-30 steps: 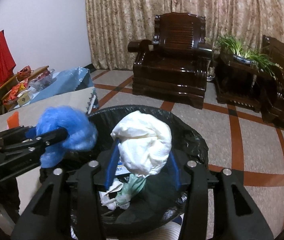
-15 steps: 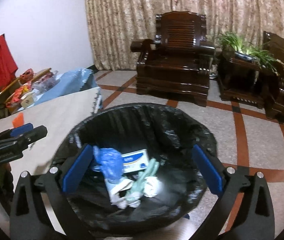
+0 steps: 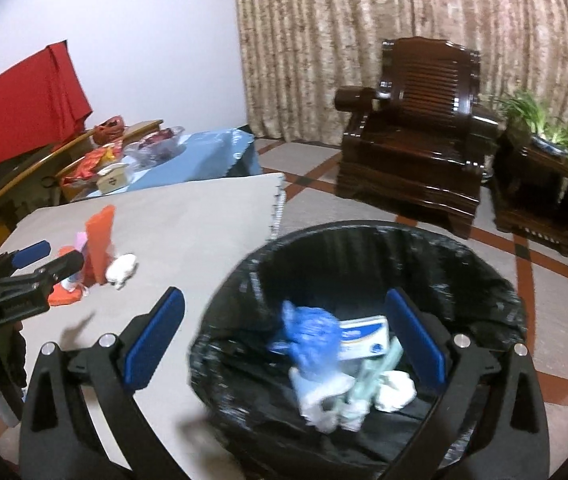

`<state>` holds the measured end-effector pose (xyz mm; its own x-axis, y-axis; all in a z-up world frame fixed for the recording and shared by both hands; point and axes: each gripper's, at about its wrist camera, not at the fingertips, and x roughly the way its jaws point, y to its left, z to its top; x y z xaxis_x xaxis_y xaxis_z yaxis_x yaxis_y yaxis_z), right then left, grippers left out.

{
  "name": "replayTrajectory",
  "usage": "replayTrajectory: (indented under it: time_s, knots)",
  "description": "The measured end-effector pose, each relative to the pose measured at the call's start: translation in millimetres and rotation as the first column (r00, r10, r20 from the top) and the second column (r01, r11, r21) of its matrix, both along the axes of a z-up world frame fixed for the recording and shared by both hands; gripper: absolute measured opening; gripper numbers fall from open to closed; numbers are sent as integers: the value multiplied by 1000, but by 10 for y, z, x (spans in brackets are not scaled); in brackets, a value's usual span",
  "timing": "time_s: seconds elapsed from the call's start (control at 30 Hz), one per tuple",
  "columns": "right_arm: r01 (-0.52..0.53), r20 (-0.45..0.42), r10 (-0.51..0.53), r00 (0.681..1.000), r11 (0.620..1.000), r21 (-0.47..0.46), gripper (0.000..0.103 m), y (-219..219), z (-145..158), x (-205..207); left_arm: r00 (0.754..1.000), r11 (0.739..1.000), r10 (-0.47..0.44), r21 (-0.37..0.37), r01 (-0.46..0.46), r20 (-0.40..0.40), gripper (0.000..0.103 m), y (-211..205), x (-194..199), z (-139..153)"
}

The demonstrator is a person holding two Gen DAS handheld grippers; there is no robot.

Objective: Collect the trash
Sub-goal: 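Move both open tools back over the table items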

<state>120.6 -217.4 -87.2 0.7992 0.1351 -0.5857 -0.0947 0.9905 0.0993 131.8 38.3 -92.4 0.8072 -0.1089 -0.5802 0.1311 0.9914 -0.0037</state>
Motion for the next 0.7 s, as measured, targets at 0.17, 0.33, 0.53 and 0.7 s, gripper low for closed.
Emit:
replayTrajectory:
  time_s: [0.17, 0.33, 0.53, 0.7]
  knots:
    - [-65, -1, 65, 998, 998, 10, 98, 357, 17, 153, 997, 997, 79, 13, -79, -2, 94, 368, -56, -47]
    - [-128, -6, 128, 992, 992, 10, 98, 726, 18, 317, 990, 990, 143, 2, -143, -6, 94, 709, -52, -113]
    - [-179, -17, 179, 984, 984, 9, 98, 1123, -21, 521, 984, 984, 179, -4, -179, -15, 92, 940, 37, -208]
    - [-206, -39, 206, 978, 979, 7, 98, 1423, -102, 724, 978, 979, 205, 7, -205, -35, 89, 1112, 171, -354]
